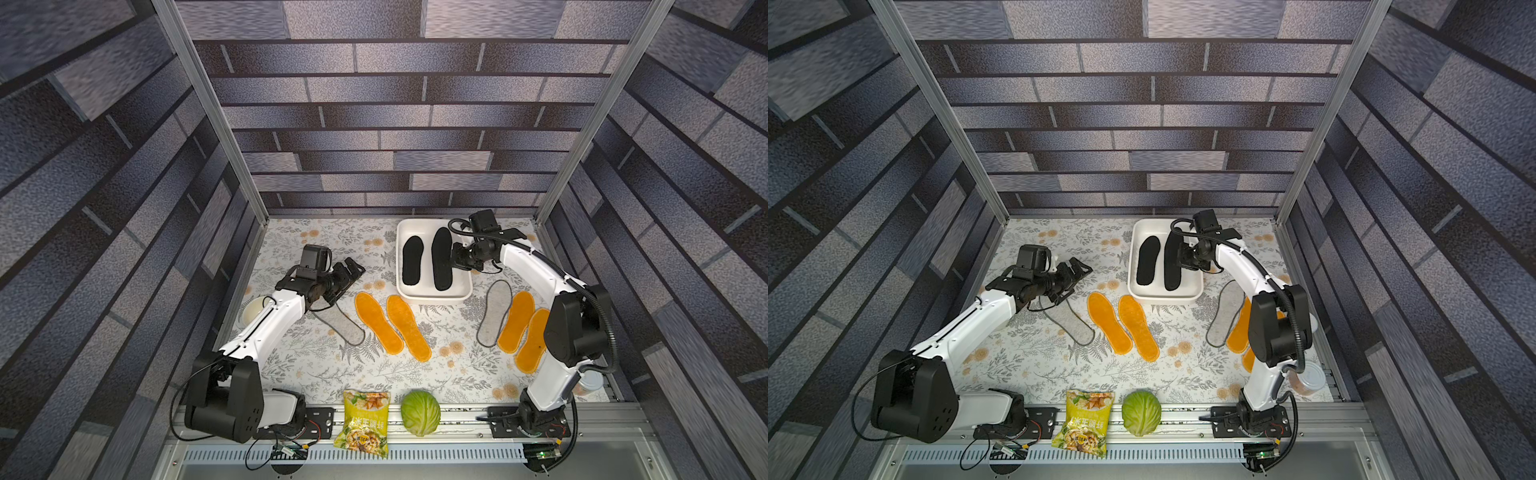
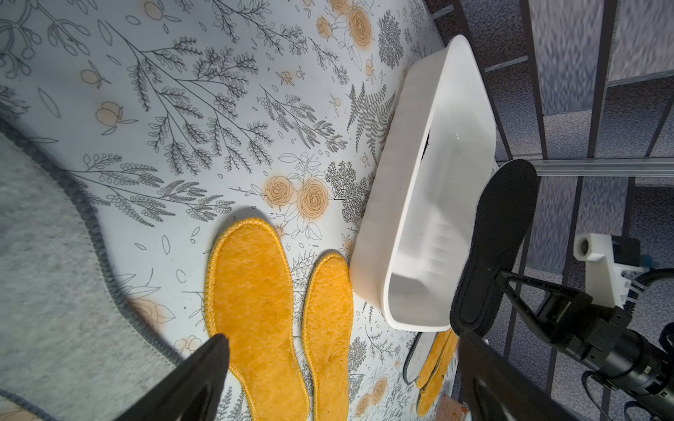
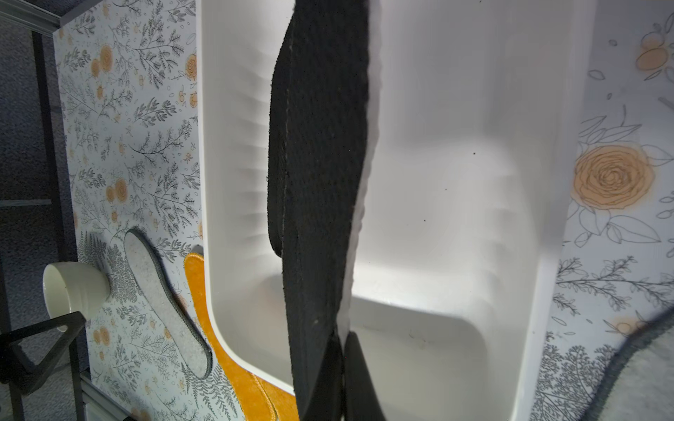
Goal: Put the insoles into the storage box
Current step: Place the insole in the storage box.
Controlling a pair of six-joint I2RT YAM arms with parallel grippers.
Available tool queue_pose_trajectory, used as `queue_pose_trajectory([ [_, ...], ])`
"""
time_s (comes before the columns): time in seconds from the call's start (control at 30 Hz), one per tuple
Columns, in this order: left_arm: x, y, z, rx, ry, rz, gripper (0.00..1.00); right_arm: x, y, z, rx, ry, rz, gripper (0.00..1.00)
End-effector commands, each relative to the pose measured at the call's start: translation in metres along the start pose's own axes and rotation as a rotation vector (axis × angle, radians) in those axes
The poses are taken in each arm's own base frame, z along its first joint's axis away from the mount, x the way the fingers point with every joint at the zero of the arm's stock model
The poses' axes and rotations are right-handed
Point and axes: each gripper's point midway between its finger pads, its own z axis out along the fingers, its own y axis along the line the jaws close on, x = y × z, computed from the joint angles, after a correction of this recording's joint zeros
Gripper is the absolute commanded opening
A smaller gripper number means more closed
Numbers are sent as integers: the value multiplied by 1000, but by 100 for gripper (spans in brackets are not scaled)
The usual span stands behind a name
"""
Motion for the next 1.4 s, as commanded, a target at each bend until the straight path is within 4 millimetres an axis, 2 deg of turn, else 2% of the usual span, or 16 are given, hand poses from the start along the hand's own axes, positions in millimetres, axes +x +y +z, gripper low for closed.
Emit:
queue_pose_trajectory([
  [0.0, 2, 0, -7, 22, -4, 2, 100, -5, -1, 9, 29, 9, 36, 0],
  [0.43, -2, 6, -8, 23, -11, -12, 100, -21, -9, 43, 84, 56, 36, 0],
  [0.47, -2, 6, -8, 23, -11, -14, 100, -17, -15, 56, 95, 86, 42, 0],
  [0.73, -4, 11, -7, 18, -11, -22, 100, -10, -22, 72, 118, 130, 39, 0],
  [1.37, -5, 15, -9, 20, -15, -33, 100, -18, -37, 79, 206, 127, 45, 0],
])
